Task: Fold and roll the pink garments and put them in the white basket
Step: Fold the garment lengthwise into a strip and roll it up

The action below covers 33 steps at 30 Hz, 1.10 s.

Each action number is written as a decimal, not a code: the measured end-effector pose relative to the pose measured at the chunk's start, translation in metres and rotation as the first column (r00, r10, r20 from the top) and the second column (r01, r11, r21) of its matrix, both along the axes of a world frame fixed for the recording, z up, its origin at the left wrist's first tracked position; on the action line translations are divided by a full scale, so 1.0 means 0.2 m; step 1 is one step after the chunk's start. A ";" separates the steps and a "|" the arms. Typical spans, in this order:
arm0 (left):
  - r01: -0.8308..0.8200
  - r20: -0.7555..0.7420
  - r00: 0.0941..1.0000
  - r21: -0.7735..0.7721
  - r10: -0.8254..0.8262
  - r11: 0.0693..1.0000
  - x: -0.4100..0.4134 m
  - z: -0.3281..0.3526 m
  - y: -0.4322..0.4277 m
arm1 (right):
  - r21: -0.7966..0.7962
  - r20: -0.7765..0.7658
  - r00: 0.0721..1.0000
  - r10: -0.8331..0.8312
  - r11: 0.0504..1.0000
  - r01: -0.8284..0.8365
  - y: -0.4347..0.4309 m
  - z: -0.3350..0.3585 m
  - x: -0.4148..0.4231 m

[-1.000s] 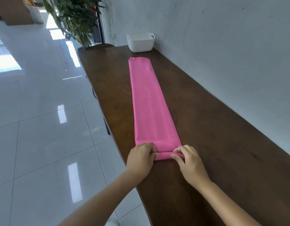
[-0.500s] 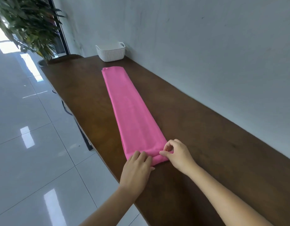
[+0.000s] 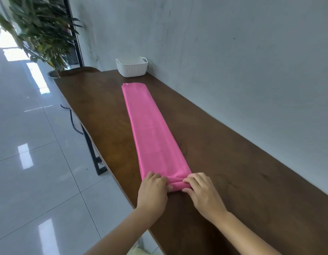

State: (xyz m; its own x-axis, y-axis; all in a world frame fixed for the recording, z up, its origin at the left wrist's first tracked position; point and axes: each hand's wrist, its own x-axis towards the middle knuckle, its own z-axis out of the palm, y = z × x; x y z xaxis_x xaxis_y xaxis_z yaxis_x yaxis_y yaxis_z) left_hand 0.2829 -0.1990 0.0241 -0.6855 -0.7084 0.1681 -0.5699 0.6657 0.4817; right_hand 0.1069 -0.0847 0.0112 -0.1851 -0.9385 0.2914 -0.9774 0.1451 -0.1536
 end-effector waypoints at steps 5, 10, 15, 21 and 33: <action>-0.123 -0.022 0.991 0.265 0.133 0.956 -0.03 0.05 -0.07 | 0.134 0.240 0.970 -0.047 0.991 0.015 -0.11 0.09 -0.02; -0.148 -0.077 0.983 0.185 0.164 0.972 -0.03 0.08 -0.09 | 0.354 0.390 0.913 -0.125 0.935 -0.024 -0.23 0.16 -0.07; 0.017 -0.013 1.000 -0.199 -0.020 0.980 0.02 -0.01 -0.10 | 0.364 0.497 0.843 -0.203 0.931 0.010 -0.32 0.18 -0.08; 0.103 0.074 0.993 -0.211 -0.089 0.972 0.03 -0.04 -0.15 | 0.242 0.428 0.876 -0.225 0.962 0.129 -0.36 0.14 -0.08; -0.008 0.023 1.000 0.292 0.002 0.956 0.03 0.05 -0.30 | -0.024 0.184 0.982 -0.035 0.999 0.040 -0.25 -0.04 -0.01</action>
